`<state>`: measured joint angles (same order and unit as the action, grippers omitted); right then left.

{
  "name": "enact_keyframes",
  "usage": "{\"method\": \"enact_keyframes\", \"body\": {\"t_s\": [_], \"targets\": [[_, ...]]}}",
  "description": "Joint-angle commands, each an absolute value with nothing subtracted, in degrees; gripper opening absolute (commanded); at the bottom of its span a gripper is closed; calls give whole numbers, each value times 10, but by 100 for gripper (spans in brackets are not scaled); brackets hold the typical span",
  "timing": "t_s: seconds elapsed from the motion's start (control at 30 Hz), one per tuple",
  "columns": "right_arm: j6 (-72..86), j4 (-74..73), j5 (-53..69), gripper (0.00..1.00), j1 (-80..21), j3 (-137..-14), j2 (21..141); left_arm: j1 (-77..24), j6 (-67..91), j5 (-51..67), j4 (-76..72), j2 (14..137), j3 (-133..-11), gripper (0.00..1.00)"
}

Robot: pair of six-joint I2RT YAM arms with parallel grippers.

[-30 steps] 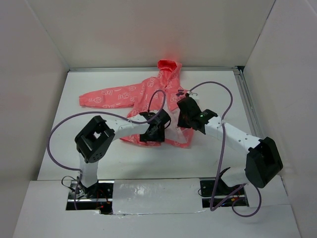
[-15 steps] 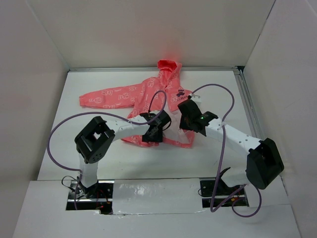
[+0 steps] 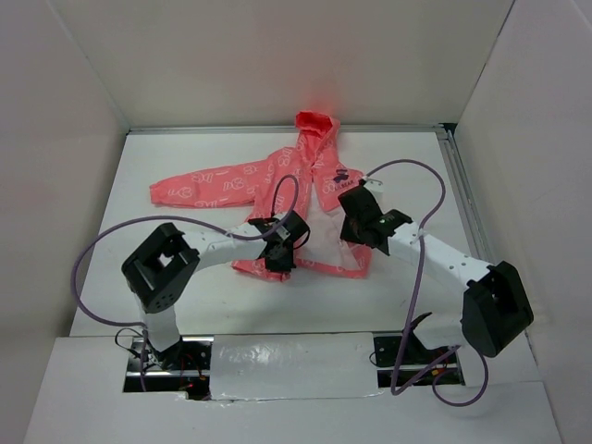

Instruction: Zip up the jacket

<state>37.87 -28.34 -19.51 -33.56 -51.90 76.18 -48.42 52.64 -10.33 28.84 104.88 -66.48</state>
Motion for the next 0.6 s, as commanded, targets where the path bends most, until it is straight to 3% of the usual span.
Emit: {"method": "enact_keyframes", "body": {"t_s": [0.0,0.33,0.57], "targets": [[388,-258,-207,0,-310,-514,743,-495,524,-40,330,1029,-599,0],[368,-223,-169,0,-229,-509,756,-487,480,-17,356,830,-599,1],[397,-248,-178,0,-141,-510,830,-455,483,-33,392,743,-578,6]]}}
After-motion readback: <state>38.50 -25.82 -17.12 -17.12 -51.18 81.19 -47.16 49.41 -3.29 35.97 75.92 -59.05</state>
